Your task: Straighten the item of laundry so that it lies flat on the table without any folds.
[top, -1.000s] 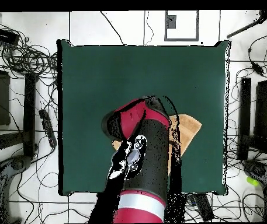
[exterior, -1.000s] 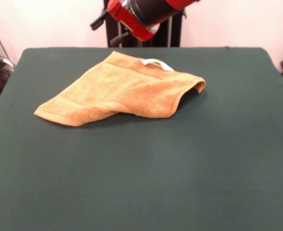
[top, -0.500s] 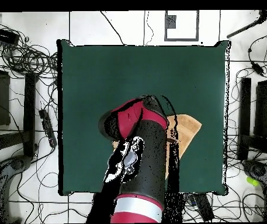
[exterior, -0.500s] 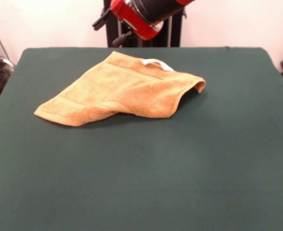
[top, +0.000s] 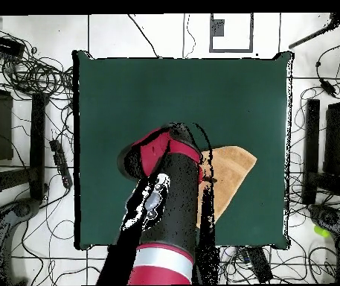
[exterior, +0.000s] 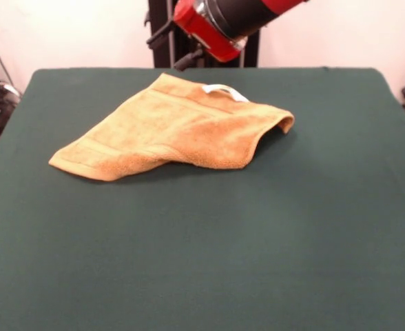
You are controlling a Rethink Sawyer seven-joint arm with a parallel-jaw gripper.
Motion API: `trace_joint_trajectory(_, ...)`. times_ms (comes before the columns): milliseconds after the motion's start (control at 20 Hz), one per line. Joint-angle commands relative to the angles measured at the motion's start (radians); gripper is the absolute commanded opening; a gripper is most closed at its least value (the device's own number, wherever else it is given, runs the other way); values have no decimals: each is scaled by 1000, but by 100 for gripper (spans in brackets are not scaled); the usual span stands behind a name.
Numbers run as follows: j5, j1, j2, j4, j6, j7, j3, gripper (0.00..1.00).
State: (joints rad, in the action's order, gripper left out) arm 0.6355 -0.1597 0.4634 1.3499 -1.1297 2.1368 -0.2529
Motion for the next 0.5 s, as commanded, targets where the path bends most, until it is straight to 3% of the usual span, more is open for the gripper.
trace_joint_trajectory(50, -63, -49, -134, -1, 46, 247, 67, 100)
trace_joint_trajectory(500, -86, -73, -191, -57, 41, 273, 62, 100)
